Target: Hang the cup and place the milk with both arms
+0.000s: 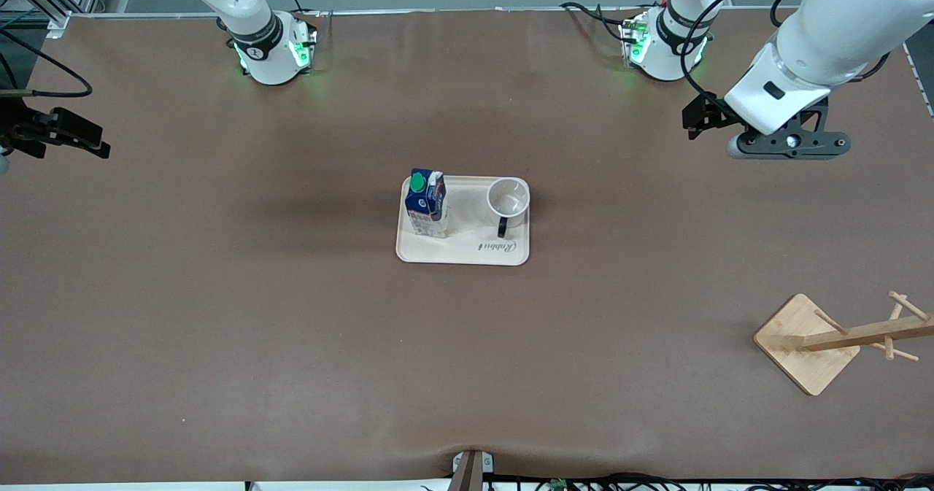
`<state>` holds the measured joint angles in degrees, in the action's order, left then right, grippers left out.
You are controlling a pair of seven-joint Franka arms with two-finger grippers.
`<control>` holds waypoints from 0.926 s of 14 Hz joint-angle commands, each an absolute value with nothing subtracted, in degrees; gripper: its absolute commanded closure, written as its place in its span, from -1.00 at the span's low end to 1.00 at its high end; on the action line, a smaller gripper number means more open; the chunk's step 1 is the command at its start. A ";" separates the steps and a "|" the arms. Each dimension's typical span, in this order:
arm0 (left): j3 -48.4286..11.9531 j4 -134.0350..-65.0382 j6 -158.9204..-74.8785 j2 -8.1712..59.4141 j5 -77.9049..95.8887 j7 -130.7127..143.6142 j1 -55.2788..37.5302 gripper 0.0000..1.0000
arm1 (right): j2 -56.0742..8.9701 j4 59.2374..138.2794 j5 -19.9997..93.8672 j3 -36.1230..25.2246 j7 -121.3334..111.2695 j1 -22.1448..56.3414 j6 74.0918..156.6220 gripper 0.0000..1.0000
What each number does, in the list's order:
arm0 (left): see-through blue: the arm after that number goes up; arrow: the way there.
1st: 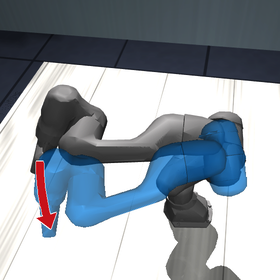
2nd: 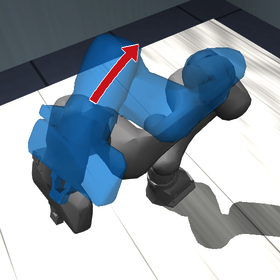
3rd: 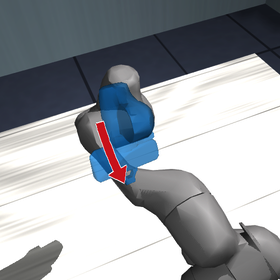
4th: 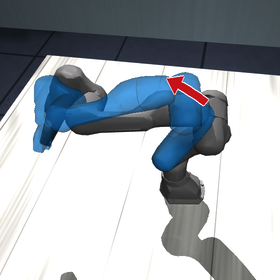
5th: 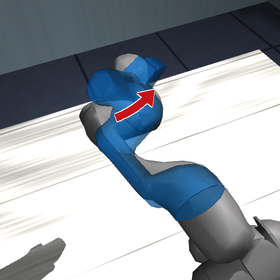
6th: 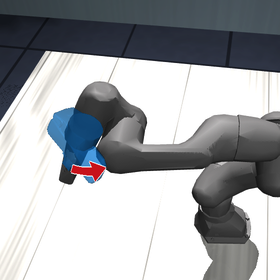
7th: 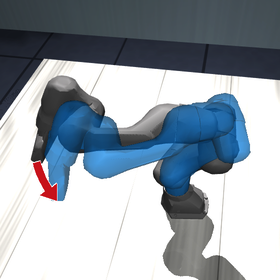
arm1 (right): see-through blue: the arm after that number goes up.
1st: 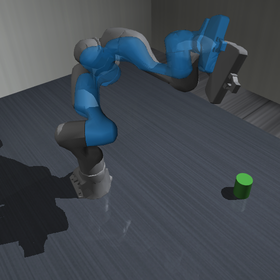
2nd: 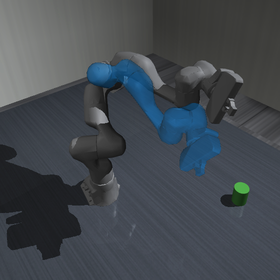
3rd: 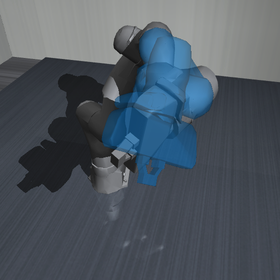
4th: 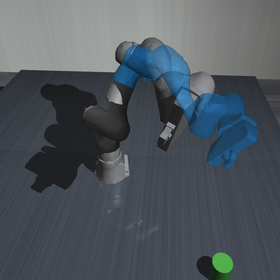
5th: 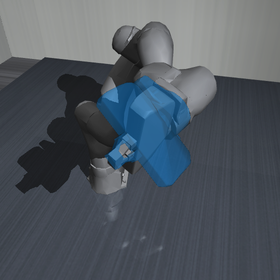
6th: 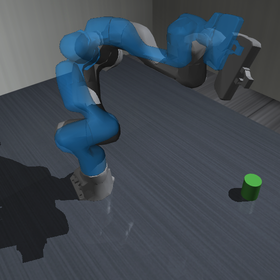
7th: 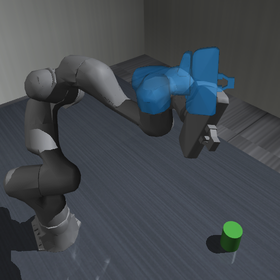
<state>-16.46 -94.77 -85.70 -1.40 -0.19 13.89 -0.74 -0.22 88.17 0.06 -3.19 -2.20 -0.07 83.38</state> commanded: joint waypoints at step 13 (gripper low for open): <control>-26.79 -107.75 -103.70 3.32 0.26 23.37 -1.49 -1.00 | -0.18 87.54 -0.09 -3.08 -1.41 -0.18 82.44 -1.00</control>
